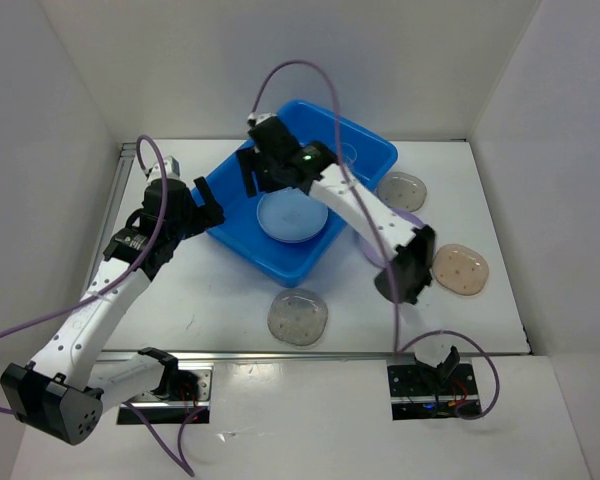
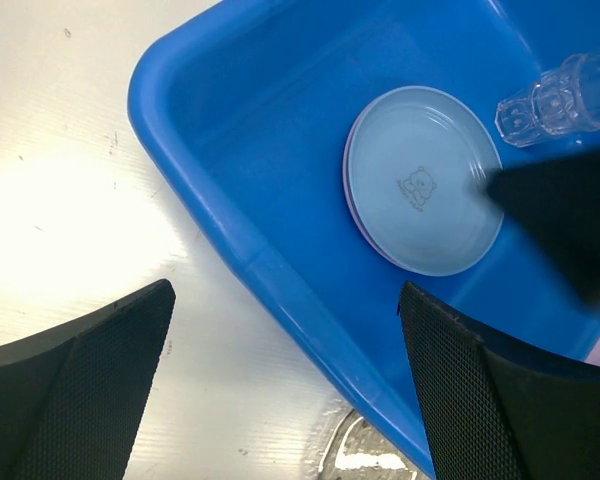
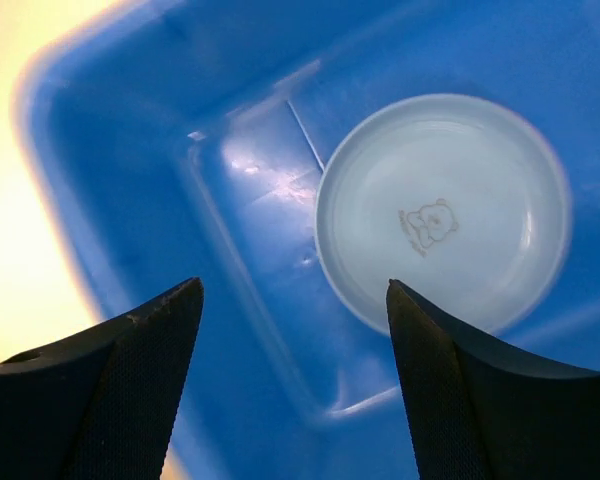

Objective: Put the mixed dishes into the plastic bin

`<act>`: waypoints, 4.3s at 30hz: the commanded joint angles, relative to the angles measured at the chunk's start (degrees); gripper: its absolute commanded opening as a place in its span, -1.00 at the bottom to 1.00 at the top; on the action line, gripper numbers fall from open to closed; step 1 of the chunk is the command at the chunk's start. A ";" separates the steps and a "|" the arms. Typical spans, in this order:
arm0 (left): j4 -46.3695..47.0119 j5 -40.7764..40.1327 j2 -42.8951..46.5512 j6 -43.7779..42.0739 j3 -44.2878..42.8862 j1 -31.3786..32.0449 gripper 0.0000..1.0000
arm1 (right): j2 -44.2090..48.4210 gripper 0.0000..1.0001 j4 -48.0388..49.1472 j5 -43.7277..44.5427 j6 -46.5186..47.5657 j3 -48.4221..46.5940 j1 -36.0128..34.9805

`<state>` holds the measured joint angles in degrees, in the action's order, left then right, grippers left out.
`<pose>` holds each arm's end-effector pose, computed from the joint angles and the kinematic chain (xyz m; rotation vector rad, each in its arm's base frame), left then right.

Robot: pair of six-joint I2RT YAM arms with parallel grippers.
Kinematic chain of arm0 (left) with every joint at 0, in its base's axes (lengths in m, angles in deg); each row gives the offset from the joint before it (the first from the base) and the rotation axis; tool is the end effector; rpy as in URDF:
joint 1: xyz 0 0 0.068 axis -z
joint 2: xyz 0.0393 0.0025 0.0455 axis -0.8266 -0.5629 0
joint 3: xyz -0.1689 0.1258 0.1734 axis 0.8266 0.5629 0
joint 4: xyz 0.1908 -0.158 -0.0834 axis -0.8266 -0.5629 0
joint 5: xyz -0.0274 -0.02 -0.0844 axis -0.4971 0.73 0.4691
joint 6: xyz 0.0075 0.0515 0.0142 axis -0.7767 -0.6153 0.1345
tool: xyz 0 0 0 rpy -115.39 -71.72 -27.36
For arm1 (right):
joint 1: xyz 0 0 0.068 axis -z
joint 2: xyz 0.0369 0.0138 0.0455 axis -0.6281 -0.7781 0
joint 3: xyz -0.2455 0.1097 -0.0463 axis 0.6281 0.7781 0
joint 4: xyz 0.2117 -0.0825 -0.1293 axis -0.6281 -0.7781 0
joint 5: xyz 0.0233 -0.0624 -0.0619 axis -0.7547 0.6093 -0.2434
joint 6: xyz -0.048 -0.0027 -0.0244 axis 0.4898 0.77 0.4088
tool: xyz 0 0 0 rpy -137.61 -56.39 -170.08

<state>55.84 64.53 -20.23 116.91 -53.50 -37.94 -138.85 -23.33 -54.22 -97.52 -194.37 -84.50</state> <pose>0.2247 -0.0615 0.3537 -0.5461 1.9922 -0.3074 0.3500 0.3476 0.3494 -0.5012 2.2848 0.3222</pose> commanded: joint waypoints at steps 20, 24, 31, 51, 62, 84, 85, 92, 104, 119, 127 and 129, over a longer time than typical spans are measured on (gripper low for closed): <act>7.00 -0.69 -2.09 -4.18 1.62 -0.22 1.00 | 28.03 0.25 0.95 5.21 -8.69 46.59 52.07; 7.53 -1.21 -2.62 -4.71 1.62 -0.22 1.00 | 23.82 0.25 2.09 4.44 -7.46 47.66 54.19; 7.53 -2.36 -2.62 -5.76 2.23 -0.22 1.00 | 17.74 0.17 1.57 -0.48 -5.00 47.13 54.20; 8.05 -5.18 -2.62 -6.29 4.87 -0.22 1.00 | 13.08 0.05 3.24 -5.14 -2.89 51.35 52.09; 8.05 -5.70 -1.57 -6.29 5.93 -0.22 1.00 | 10.27 -0.04 2.18 -3.81 -2.36 50.82 51.47; 8.05 -8.69 -2.09 -7.96 4.87 -0.22 1.00 | 17.38 -0.97 4.03 -8.21 -2.89 57.58 48.40; 8.05 -8.69 -2.09 -7.96 4.35 -0.22 1.00 | 19.57 -0.97 4.03 -8.22 -2.89 58.11 47.61; 8.58 -7.03 -3.15 -7.43 3.82 -0.22 1.00 | 29.50 -0.97 2.18 -8.22 -4.21 60.14 44.79; 8.06 -4.21 -4.72 -6.38 2.23 -0.22 1.00 | 41.73 -0.97 -1.94 -3.91 -6.31 60.67 42.86; 5.86 -3.07 -5.78 -6.90 0.47 -0.22 1.00 | 51.83 -0.97 -3.05 13.17 -11.60 42.66 42.24; 5.86 -4.12 -3.41 -6.90 3.20 -0.22 1.00 | 50.03 -0.97 11.40 -15.95 -13.43 43.96 36.64; 5.86 -4.12 -2.36 -6.90 3.20 -0.22 1.00 | 46.85 -0.97 12.72 -12.44 -14.23 43.44 29.11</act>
<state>60.75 60.95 -24.93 110.11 -50.59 -37.94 -84.82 -17.65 -59.66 -110.24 -150.83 -47.80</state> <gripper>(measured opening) 1.000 0.029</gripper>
